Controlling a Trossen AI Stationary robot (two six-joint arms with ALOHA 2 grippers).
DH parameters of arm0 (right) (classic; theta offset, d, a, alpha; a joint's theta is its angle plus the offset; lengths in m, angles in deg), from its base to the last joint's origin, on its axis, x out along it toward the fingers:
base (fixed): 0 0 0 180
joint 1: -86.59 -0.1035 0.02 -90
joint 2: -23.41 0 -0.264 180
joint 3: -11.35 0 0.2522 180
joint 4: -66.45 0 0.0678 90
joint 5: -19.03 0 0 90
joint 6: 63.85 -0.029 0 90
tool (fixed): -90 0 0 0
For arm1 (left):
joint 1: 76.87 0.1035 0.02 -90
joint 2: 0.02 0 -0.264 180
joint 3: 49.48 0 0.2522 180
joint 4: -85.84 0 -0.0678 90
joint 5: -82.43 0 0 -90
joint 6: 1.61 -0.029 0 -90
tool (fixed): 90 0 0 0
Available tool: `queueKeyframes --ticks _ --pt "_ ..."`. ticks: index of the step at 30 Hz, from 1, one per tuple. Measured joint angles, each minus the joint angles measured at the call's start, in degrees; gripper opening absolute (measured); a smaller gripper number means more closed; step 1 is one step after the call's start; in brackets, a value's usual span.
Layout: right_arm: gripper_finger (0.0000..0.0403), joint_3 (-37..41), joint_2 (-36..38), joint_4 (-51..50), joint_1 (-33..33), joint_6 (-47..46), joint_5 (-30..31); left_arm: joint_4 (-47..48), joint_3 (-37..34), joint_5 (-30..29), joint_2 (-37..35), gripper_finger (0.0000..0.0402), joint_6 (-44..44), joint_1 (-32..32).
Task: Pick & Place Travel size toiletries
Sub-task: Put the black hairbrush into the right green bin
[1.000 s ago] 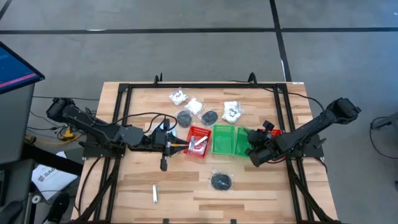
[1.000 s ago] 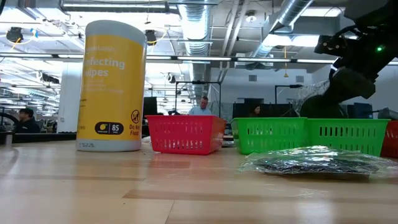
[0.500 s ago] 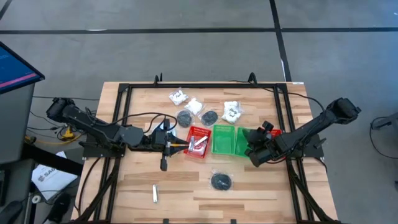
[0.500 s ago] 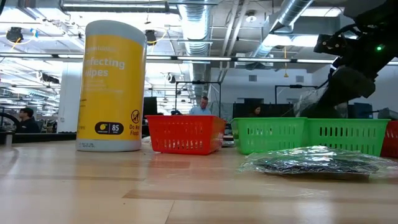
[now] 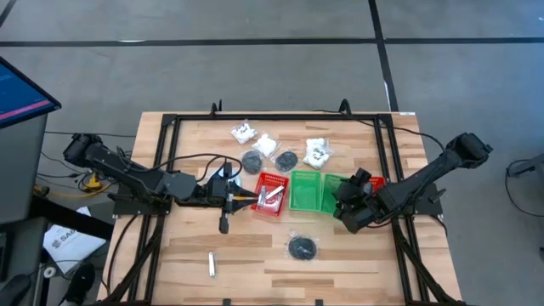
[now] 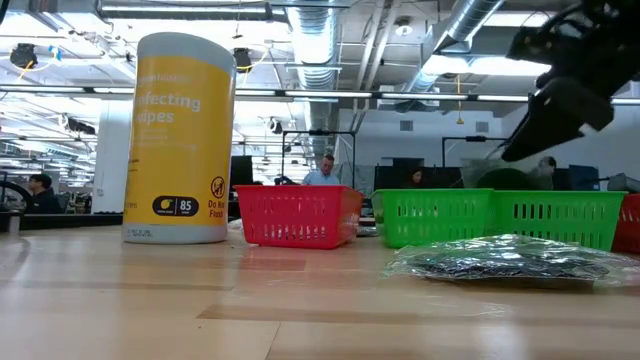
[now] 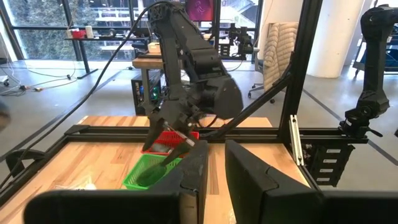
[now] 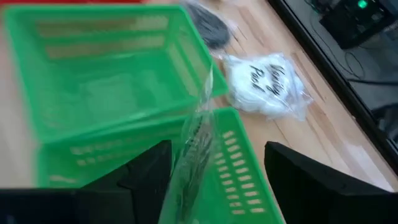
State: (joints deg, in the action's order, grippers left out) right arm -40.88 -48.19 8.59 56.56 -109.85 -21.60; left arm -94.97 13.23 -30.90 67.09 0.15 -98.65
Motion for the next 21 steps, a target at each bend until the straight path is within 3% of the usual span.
queueKeyframes --ticks 6,12,21 --pt "0.0244 -1.24 0.01 3.84 -3.57 0.24 -0.02 0.0 0.0 0.02 0.0 0.0047 0.0 0.0" --pt "0.0244 -1.34 0.01 13.12 -6.58 6.3 -2.11 0.0 0.0 0.02 0.0 0.0047 0.0 0.0" --pt "0.0244 -1.36 -0.51 21.35 -8.72 8.94 -11.6 0.0 0.0 0.02 0.02 0.0047 0.0 0.0"
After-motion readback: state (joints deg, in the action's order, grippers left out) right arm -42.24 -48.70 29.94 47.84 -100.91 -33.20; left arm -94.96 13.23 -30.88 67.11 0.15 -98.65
